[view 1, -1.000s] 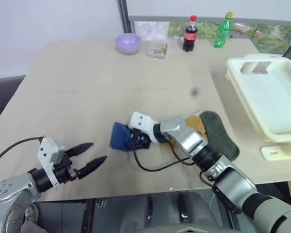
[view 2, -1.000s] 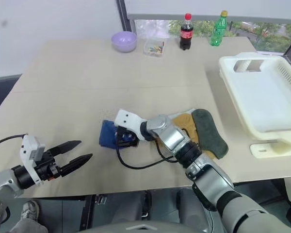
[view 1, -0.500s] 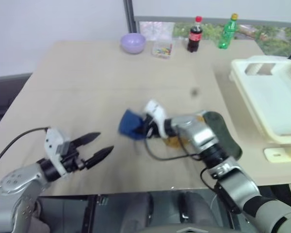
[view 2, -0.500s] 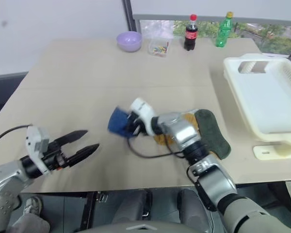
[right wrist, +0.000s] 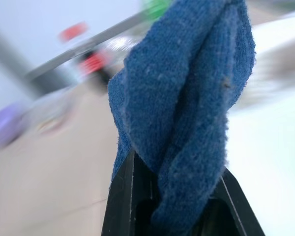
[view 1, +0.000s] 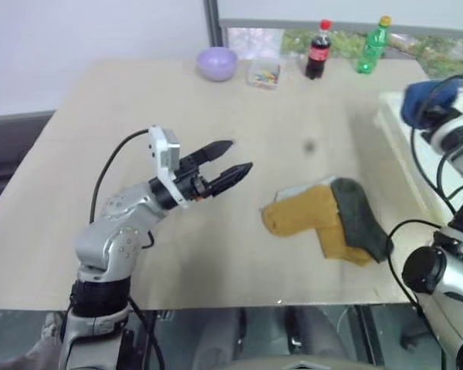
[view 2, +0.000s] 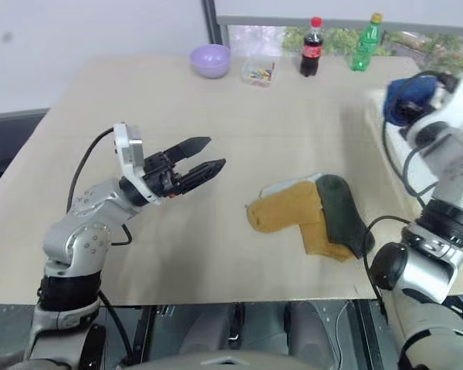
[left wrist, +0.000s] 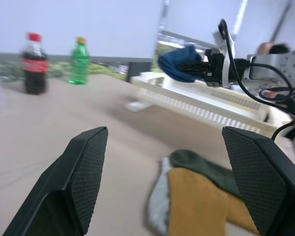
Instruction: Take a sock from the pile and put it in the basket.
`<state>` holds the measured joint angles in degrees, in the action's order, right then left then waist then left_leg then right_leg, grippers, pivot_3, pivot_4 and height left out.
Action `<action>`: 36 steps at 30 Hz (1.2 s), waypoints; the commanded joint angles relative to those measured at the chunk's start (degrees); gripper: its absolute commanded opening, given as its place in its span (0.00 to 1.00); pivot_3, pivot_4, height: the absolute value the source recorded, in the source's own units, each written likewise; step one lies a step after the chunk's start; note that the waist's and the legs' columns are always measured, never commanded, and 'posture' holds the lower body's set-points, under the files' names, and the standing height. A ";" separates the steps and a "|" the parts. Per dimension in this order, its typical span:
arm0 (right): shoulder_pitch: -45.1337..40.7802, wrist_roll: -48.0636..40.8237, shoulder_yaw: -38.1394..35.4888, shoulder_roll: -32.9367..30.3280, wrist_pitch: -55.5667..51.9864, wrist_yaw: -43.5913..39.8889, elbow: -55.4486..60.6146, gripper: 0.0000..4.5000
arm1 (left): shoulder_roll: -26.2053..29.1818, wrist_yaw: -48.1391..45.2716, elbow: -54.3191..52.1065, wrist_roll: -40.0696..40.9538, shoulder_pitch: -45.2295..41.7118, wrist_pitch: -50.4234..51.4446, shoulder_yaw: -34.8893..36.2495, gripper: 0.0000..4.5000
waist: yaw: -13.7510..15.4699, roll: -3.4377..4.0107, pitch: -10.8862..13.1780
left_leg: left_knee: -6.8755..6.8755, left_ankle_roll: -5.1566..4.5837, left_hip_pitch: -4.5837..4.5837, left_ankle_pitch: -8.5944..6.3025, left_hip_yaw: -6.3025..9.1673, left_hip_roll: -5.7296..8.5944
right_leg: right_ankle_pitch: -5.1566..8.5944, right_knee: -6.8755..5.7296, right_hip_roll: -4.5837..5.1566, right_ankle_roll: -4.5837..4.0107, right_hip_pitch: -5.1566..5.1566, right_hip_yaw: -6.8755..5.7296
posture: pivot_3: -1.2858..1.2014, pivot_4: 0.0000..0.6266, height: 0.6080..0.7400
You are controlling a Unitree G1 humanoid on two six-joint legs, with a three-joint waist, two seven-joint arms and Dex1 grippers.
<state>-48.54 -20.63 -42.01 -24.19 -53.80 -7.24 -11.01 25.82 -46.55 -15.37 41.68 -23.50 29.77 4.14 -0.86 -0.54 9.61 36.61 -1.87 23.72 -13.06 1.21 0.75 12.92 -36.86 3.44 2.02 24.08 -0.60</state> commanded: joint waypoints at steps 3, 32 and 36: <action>-1.44 1.16 -0.91 -4.94 8.75 4.33 -10.00 0.01 | -0.25 -2.09 0.59 -0.80 -3.90 -0.82 -2.02 0.88 | -0.70 0.03 0.02 | 0.00 -0.01 -0.10 0.00 -0.32 -0.08 | 0.00 -0.09 -0.15 0.01 0.00 0.16 | 0.52 0.24 1.00; 27.89 -17.45 21.99 -6.41 -3.32 -10.87 43.86 1.00 | 4.29 -0.51 -0.17 -6.59 4.46 -2.36 3.14 1.00 | 0.00 0.06 0.04 | 0.69 -0.28 -0.08 -0.19 -0.50 -0.74 | -0.09 -0.08 -0.64 0.19 -0.10 0.48 | 0.52 0.24 1.00; 38.29 -13.10 29.08 -10.92 5.44 -19.13 46.43 1.00 | 8.37 1.30 -4.25 -6.20 13.35 -1.12 9.18 1.00 | 0.28 0.05 0.05 | 0.69 -0.27 0.02 -0.22 -0.47 -0.79 | -0.08 -0.01 -0.64 0.17 -0.02 0.46 | 0.52 0.24 1.00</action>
<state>-11.22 -35.14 -13.41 -33.90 -53.37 -22.74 32.09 32.93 -45.98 -15.76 35.22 -11.16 28.73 9.98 -0.58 -0.49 9.66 37.31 -2.16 23.74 -13.29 0.72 -0.04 12.84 -36.86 2.84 2.19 24.05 -0.14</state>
